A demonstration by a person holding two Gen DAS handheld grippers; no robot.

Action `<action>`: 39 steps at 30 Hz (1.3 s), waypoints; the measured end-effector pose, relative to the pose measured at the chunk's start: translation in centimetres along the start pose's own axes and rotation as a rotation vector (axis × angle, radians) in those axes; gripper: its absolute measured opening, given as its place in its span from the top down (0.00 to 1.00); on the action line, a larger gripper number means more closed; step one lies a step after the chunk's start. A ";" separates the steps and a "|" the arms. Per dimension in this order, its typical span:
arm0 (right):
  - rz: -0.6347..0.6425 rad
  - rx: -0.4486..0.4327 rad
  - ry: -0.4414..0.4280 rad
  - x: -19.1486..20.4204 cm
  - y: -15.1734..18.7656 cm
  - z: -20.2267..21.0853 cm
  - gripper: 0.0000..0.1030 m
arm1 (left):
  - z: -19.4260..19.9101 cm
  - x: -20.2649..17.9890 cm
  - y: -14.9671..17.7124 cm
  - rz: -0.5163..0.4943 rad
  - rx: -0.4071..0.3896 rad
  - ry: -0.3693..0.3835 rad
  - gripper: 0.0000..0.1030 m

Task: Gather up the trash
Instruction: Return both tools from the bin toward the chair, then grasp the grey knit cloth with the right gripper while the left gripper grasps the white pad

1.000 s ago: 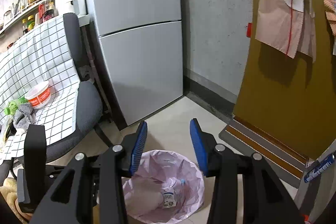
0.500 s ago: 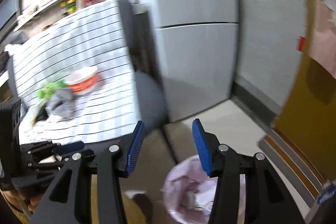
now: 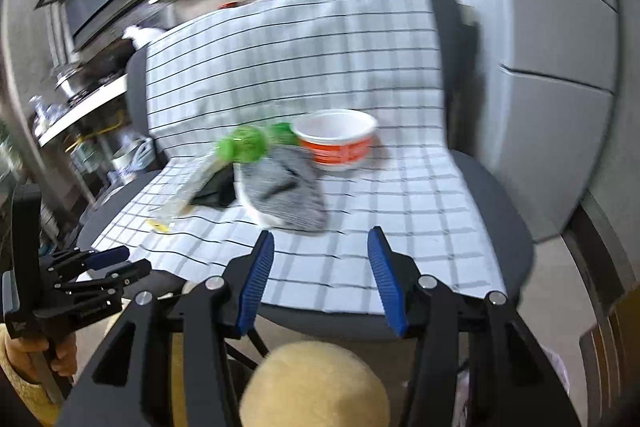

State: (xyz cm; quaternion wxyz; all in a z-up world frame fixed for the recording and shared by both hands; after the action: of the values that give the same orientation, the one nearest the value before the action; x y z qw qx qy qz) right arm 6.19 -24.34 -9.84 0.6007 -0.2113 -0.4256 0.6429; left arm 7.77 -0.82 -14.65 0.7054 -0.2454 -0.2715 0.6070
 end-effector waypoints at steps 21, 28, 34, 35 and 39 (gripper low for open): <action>0.130 0.129 -0.070 4.0 -2.4 -13.1 0.21 | -2.3 9.3 -1.4 0.139 0.010 -0.083 0.52; -0.044 0.195 -0.125 1.4 -4.4 -21.0 0.18 | -3.6 11.6 -1.9 0.195 0.017 -0.110 0.52; -0.051 0.219 -0.150 1.7 -4.2 -22.6 0.81 | -4.2 12.5 -1.7 0.221 0.035 -0.126 0.52; -0.032 0.213 -0.143 1.9 -4.3 -22.1 0.86 | -4.3 12.3 -1.6 0.218 0.040 -0.118 0.52; 0.117 0.150 -0.070 2.9 -5.0 -17.7 0.88 | -4.2 11.1 -2.3 0.197 0.040 -0.077 0.52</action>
State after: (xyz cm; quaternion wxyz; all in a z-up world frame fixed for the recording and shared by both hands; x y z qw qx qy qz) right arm 22.47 -16.79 -14.82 0.5609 -0.1676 -0.3841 0.7139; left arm 13.57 9.73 -15.28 0.6361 -0.2332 -0.2608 0.6877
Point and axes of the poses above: each gripper's, at about its wrist camera, not at the fingertips, and z roughly against the way its jaws point, x to its left, y to its underside, the point moved 7 cm from there along -z, roughly the way its jaws point, and after that the axes turned 5 degrees about -y, right-handed, at the moved point
